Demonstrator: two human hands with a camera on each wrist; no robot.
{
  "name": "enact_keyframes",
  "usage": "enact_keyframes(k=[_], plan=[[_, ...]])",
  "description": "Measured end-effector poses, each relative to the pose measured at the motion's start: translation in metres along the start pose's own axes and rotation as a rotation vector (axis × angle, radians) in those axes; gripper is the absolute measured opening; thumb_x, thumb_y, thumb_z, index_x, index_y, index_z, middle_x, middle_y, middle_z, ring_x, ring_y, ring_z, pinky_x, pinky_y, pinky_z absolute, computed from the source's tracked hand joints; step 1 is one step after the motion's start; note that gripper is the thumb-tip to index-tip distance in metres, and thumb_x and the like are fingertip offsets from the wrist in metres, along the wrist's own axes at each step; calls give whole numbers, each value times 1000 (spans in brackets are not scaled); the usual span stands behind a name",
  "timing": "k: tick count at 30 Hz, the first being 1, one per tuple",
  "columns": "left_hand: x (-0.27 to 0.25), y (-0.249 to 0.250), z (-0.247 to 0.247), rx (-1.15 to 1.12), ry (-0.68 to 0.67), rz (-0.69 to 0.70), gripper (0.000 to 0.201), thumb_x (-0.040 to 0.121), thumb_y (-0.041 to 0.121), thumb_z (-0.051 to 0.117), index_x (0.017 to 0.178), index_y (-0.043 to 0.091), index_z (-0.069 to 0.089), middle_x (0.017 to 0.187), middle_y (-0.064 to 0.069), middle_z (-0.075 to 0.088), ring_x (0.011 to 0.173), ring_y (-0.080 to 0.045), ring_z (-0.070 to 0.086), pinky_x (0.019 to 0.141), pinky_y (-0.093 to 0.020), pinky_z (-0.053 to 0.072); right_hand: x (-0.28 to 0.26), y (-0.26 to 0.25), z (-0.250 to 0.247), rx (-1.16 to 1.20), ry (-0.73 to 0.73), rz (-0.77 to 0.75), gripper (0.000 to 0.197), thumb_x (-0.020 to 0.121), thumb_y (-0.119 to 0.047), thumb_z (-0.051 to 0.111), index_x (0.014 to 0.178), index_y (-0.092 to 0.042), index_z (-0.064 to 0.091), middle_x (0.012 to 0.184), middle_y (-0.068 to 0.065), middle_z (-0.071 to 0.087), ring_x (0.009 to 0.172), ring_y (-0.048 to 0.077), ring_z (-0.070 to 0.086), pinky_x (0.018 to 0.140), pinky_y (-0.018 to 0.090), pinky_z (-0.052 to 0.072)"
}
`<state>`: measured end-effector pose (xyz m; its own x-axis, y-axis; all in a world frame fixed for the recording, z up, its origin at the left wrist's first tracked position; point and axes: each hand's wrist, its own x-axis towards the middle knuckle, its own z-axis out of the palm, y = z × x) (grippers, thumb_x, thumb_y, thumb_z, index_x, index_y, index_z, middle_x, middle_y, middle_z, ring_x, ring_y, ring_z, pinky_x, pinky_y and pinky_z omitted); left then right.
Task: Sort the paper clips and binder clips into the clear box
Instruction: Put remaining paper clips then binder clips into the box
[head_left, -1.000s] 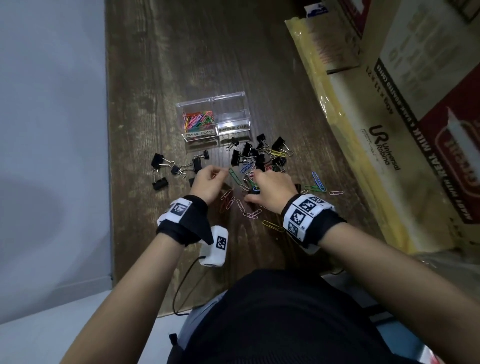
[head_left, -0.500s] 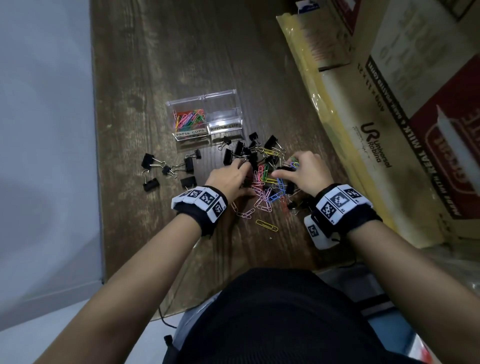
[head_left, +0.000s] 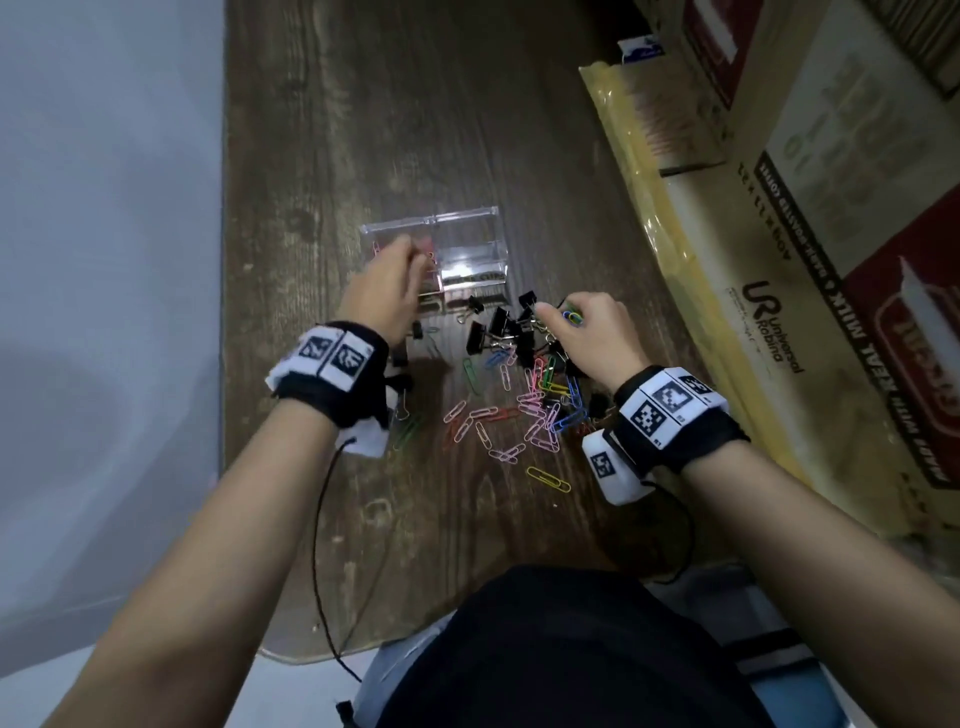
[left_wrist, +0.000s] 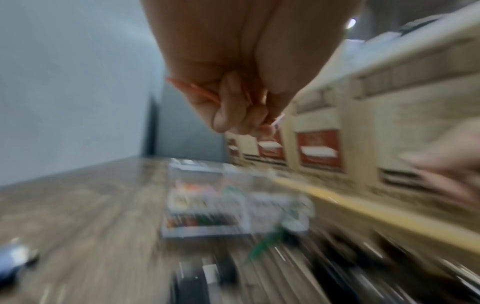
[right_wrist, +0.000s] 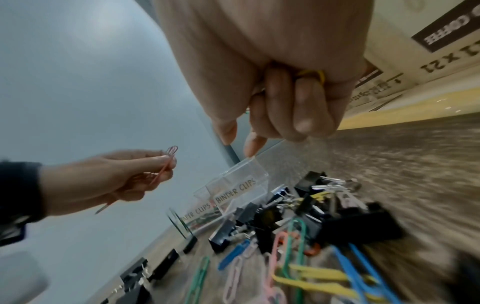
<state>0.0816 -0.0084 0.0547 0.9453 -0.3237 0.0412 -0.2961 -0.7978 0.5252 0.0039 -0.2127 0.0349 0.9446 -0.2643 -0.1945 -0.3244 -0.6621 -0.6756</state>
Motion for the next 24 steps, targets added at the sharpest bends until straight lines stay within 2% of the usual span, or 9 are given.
enact_keyframes(k=[3, 5, 9, 11, 15, 18, 19, 22, 24], plan=[[48, -21, -15, 54, 37, -95, 27, 98, 19, 35, 108, 0, 52, 108, -18, 59, 98, -32, 55, 79, -38, 39, 16, -18, 1, 14, -36, -35, 46, 88, -42, 57, 60, -10, 40, 59, 10, 39, 55, 22, 37, 48, 31, 20], [69, -30, -11, 101, -53, -155, 29, 97, 18, 38, 114, 0, 53, 118, -20, 58, 108, -34, 54, 88, -40, 41, 26, -30, 2, 15, -53, -62, 45, 88, -43, 57, 61, -10, 41, 55, 5, 39, 54, 20, 38, 48, 30, 22], [78, -32, -1, 167, -221, -133, 32, 94, 25, 47, 113, 1, 57, 114, -18, 62, 104, -32, 58, 88, -39, 45, 46, -54, 6, 4, -86, -88, 47, 87, -41, 58, 54, -16, 35, 52, -3, 38, 50, 11, 37, 48, 28, 27], [73, -33, -5, 124, -169, -121, 27, 92, 15, 50, 115, 4, 57, 116, -17, 62, 106, -31, 58, 90, -38, 45, 59, -67, 11, -25, -129, -96, 45, 87, -37, 58, 55, -17, 34, 54, -3, 37, 51, 11, 37, 50, 28, 29], [50, -39, -23, -44, 85, -145, 30, 88, -2, 43, 111, 5, 61, 116, -14, 64, 108, -28, 59, 93, -35, 44, 93, -105, 32, -115, -252, -156, 36, 87, -18, 54, 56, -13, 37, 55, 4, 38, 62, 23, 42, 64, 29, 33], [23, -53, -27, -134, 174, -212, 32, 85, -6, 42, 104, 5, 64, 109, -15, 65, 103, -27, 60, 92, -33, 44, 110, -136, 54, -204, -325, -276, 14, 90, -13, 49, 87, -4, 60, 91, 18, 62, 96, 30, 57, 78, 34, 43], [13, -58, -25, -145, 162, -224, 31, 84, -6, 42, 103, 5, 65, 108, -15, 66, 102, -27, 61, 93, -34, 46, 112, -145, 61, -244, -352, -317, 19, 91, -14, 50, 99, -1, 61, 105, 20, 63, 105, 31, 57, 84, 36, 44], [-15, -65, -14, -107, 20, -253, 24, 86, -1, 49, 102, 8, 65, 106, -12, 67, 99, -26, 62, 94, -39, 49, 118, -158, 78, -377, -427, -360, 27, 92, -15, 51, 116, -4, 58, 121, 18, 58, 111, 34, 56, 92, 38, 45], [-30, -64, -6, -91, -73, -266, 19, 85, 3, 55, 101, 8, 64, 103, -11, 68, 95, -26, 63, 89, -40, 50, 117, -158, 78, -396, -399, -367, 31, 90, -5, 48, 119, -8, 59, 124, 18, 57, 114, 35, 55, 95, 38, 44]])
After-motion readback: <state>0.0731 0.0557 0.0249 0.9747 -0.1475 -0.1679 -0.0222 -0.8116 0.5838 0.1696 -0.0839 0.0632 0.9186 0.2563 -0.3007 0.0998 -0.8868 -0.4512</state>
